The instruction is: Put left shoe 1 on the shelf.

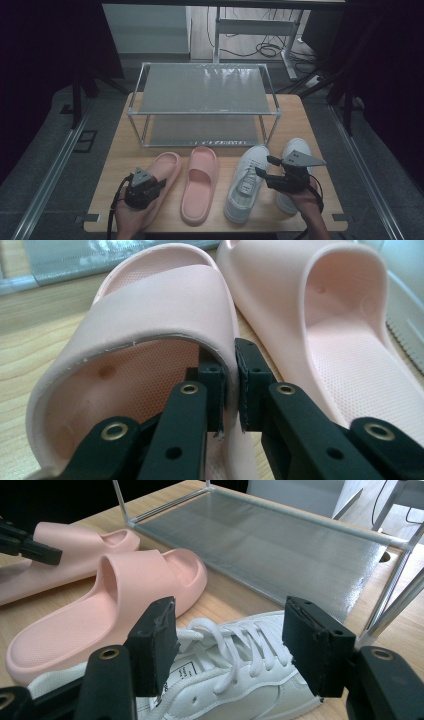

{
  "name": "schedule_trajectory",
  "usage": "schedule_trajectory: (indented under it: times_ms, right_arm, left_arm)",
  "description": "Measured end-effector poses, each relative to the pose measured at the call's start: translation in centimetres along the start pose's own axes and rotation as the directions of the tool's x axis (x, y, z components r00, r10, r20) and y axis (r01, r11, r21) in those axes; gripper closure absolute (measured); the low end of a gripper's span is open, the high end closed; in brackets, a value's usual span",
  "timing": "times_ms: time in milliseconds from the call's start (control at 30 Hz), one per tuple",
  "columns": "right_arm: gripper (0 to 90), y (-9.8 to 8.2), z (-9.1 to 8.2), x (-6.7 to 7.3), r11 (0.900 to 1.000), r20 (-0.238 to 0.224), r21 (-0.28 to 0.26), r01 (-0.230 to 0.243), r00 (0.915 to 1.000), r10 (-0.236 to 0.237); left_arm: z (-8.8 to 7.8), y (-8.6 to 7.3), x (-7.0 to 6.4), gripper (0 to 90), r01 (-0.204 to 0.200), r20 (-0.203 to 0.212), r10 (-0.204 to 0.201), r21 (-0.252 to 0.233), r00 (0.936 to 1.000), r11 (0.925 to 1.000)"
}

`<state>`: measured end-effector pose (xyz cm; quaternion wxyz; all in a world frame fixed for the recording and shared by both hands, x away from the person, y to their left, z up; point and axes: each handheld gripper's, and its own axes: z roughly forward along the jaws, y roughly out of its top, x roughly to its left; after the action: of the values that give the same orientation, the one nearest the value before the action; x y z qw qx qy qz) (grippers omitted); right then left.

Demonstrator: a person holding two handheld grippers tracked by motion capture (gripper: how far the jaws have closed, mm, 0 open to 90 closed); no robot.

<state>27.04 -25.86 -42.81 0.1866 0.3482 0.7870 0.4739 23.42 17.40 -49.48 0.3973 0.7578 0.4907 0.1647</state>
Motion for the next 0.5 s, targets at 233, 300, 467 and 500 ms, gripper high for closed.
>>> schedule_trajectory:
  times_ms: [233,300,467,500]
  right_arm:
    - [38.4,0.0,0.0,-0.1,1.000,0.004,0.000,-0.003,1.0000,0.003]
    - [38.4,0.0,-0.1,-0.1,1.000,0.005,-0.001,-0.003,1.0000,0.003]
    - [38.4,0.1,-0.2,-0.1,1.000,0.005,-0.005,-0.003,1.0000,0.003]
    - [38.4,0.0,-0.1,-0.1,1.000,0.005,-0.004,-0.003,1.0000,0.003]
  left_arm:
    - [-0.7,1.4,0.2,84.0,-0.007,0.010,0.007,-0.043,0.9999,0.9990]
    - [-0.9,1.8,0.3,84.0,-0.010,0.010,0.011,-0.061,0.9999,0.9981]
    - [-0.8,2.8,0.8,84.1,-0.010,0.012,0.011,-0.078,0.9999,0.9969]
    - [-0.7,3.0,0.9,84.1,-0.012,0.013,0.013,-0.076,0.9998,0.9970]
